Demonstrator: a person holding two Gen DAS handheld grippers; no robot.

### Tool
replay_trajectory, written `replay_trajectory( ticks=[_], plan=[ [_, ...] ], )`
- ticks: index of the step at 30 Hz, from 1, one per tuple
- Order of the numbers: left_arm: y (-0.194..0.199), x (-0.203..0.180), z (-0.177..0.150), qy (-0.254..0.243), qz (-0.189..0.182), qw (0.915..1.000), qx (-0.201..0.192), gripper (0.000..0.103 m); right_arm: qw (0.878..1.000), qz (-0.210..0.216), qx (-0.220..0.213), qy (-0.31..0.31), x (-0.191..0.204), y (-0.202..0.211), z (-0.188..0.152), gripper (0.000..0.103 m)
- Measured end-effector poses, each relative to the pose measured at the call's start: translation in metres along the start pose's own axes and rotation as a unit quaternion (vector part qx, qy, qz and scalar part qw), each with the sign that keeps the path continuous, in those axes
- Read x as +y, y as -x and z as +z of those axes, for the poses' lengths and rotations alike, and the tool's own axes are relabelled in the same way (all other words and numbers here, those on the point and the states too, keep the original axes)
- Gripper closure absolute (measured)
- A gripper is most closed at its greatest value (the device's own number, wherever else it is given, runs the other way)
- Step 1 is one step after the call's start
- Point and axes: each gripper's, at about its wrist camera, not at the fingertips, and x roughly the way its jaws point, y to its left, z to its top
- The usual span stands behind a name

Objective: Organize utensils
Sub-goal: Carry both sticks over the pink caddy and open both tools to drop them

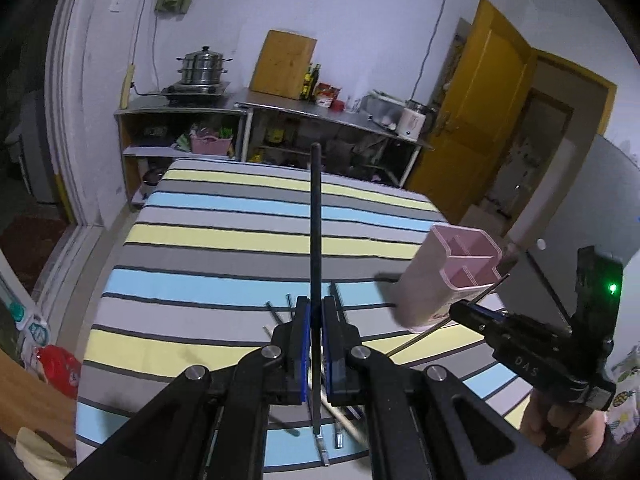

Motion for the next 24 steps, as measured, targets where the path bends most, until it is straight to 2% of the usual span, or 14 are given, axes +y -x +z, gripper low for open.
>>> replay_trajectory(
  ticks=[6, 15, 19, 24],
  plan=[
    [-0.001, -0.029, 0.009, -0.016, -0.029, 0.9994, 0.002, 0.098, 1.0, -0.005, -0.015, -0.022, -0.018, 0.018, -0.001, 0.097],
    [-0.046, -0.09, 0.017, -0.044, -0.086, 0.9946, 0.039, 0.098, 0.997, -0.02, -0.03, -0.063, -0.059, 0.043, -0.003, 0.097],
    [-0.057, -0.115, 0.033, -0.052, -0.106, 0.9924, 0.033, 0.098, 0.996, -0.03, -0.048, -0.074, -0.074, 0.059, 0.005, 0.097],
    [-0.06, -0.138, 0.064, -0.051, -0.127, 0.9906, 0.0, 0.098, 0.992, -0.039, -0.083, -0.093, -0.095, 0.077, 0.025, 0.097]
  ],
)
